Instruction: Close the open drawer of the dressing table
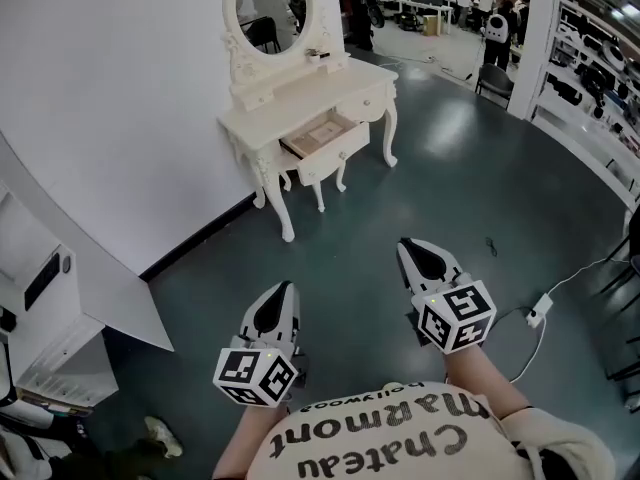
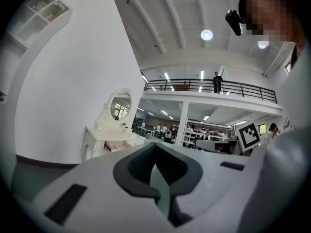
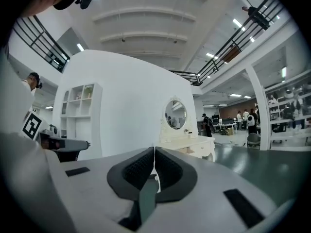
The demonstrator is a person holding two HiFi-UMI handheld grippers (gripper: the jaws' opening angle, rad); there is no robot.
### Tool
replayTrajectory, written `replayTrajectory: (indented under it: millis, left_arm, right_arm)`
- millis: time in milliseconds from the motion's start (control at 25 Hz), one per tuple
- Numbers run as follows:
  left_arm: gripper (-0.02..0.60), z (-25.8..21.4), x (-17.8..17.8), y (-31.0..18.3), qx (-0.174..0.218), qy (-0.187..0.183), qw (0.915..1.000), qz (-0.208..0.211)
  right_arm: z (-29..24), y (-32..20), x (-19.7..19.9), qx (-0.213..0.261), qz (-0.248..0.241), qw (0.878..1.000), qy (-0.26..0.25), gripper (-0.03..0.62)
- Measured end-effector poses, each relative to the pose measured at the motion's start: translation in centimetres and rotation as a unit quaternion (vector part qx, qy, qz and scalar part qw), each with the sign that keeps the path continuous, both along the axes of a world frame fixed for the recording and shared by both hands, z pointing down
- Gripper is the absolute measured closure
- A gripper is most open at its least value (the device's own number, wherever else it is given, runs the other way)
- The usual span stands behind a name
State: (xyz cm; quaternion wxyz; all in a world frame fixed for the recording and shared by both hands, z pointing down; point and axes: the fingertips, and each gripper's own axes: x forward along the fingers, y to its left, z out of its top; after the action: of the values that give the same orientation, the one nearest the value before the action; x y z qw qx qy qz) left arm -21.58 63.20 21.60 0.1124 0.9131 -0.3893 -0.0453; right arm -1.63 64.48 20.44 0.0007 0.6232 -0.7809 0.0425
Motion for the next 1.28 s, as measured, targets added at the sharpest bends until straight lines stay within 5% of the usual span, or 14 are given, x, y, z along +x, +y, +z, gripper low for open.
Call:
replayTrajectory:
  millis: [680, 1280]
  left_arm:
    - [0.574, 2.8, -0.7, -3.6, -0.032, 0.015, 0.9992, 0.022]
    - [0.574, 2.9, 5.1, -14.6, -0.049, 0.016, 0.9986, -0.003]
  right_arm:
    - [4.2, -3.7, -1.4, -0.044, 0.003, 0.999, -0.011, 0.565]
    - [4.1, -16.1, 4.6, -0.056, -0.018, 0.998, -0.029, 0.565]
